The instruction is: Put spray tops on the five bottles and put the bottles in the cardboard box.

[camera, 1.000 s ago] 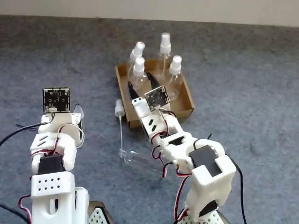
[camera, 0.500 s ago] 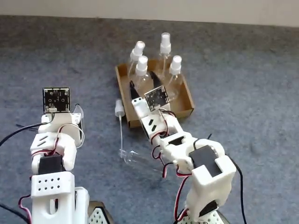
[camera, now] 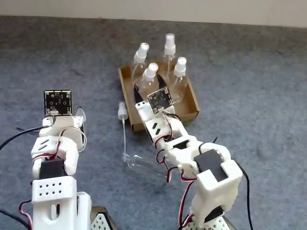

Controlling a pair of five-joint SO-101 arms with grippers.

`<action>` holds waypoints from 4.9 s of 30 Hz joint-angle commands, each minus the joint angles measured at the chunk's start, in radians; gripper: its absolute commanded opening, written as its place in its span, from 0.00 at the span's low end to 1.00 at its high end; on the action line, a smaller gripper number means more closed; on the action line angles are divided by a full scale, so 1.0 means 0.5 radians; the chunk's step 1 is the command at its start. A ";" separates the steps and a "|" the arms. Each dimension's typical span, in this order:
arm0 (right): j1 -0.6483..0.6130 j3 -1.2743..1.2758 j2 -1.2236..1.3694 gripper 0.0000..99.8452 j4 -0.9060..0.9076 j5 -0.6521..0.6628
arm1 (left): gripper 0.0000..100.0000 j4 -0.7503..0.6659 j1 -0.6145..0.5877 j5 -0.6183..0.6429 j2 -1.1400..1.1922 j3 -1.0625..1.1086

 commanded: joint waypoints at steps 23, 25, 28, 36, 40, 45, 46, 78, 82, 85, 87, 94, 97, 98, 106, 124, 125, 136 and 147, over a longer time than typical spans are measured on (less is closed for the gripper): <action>-0.453 -0.232 -1.898 0.23 3.837 -0.150 | 0.13 -0.055 0.029 0.018 -0.029 0.011; -0.588 -0.232 -1.895 0.23 3.939 -0.157 | 0.13 -0.055 0.029 0.018 -0.029 0.014; -0.763 -0.216 -1.895 0.23 3.960 -0.163 | 0.13 -0.055 0.029 0.018 -0.029 0.017; -0.873 -0.002 -1.892 0.23 3.791 -0.153 | 0.13 -0.055 0.029 0.018 -0.035 0.017; -0.870 0.164 -1.809 0.23 3.733 -0.150 | 0.13 -0.055 0.029 0.018 -0.035 0.020; -0.809 0.204 -1.576 0.23 3.733 -0.163 | 0.13 -0.055 0.029 0.018 -0.035 0.020; -0.784 0.204 -1.539 0.23 3.733 -0.163 | 0.13 -0.055 0.029 0.018 -0.035 0.020; -0.152 0.367 -1.425 0.04 3.690 -0.144 | 0.13 -0.058 0.035 0.018 -0.035 0.048; -0.029 0.348 -1.428 0.04 3.963 0.031 | 0.13 -0.184 0.035 0.018 -0.035 0.112; 0.146 0.348 -1.428 0.04 4.178 0.264 | 0.13 -0.209 0.035 0.018 -0.035 0.127; 0.345 0.345 -1.428 0.04 4.258 0.374 | 0.13 -0.209 0.035 0.018 -0.035 0.127; 1.211 0.127 -1.413 0.04 4.255 0.862 | 0.13 -0.203 0.041 0.018 -0.023 0.118; 1.456 -0.109 -1.404 0.04 4.193 0.939 | 0.13 -0.203 0.063 0.015 -0.017 0.106; 1.514 -0.176 -1.401 0.04 4.129 0.942 | 0.13 -0.199 0.075 0.015 -0.014 0.081; 1.591 -0.207 -1.398 0.04 3.798 0.936 | 0.13 0.270 0.133 0.012 -0.014 -0.213; 1.591 -0.400 -0.763 0.04 3.770 0.936 | 0.13 1.132 0.293 -0.147 1.370 -1.468; 1.588 -0.404 -0.763 0.04 3.764 0.936 | 0.13 1.132 0.293 -0.147 1.419 -1.517; 1.582 -0.413 -0.750 0.05 3.773 0.936 | 0.21 0.838 0.364 -0.012 2.104 -1.834; 1.481 -0.391 -0.747 0.19 3.776 0.942 | 0.21 0.632 0.422 -0.009 2.368 -1.901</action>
